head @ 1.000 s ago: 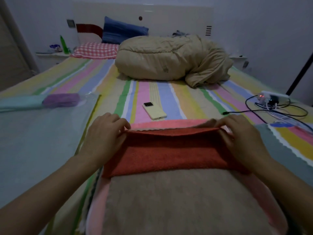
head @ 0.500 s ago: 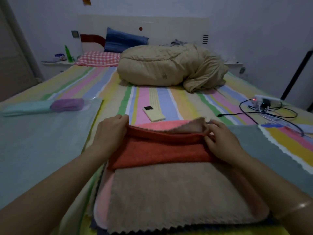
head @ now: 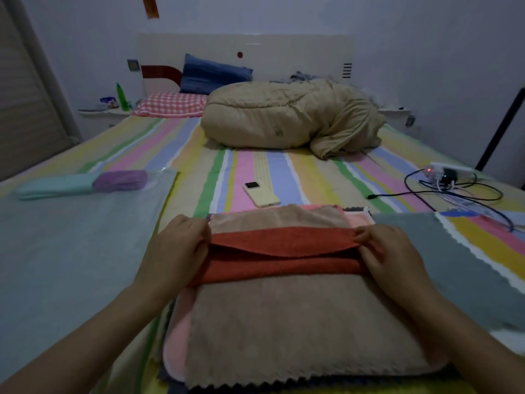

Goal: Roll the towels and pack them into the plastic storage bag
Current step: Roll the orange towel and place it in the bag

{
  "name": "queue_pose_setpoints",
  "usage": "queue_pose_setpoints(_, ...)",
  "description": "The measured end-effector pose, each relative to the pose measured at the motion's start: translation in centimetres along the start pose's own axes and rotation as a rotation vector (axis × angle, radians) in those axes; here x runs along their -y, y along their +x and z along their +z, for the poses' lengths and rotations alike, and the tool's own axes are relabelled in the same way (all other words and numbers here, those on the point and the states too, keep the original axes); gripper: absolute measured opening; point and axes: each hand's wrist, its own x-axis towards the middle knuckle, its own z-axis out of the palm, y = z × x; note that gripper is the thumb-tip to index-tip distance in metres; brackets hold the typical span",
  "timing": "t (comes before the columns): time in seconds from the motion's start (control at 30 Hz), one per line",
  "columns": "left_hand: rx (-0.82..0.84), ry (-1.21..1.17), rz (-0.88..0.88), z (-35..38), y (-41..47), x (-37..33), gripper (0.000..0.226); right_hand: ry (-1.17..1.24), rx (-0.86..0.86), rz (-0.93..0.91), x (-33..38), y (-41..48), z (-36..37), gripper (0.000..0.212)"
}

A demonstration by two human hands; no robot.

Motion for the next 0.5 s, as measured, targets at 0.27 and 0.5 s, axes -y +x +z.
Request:
queue_pose_setpoints(0.27,0.047,0.108,0.178,-0.3,-3.5,-0.2,0.010,-0.109,-0.077,-0.014,0.4,-2.4,-0.6,0.032)
queue_pose_setpoints(0.5,0.193,0.124,0.132,0.0,-3.2,0.0,0.016,-0.185,0.095,0.125,0.2,-0.8,0.0,0.036)
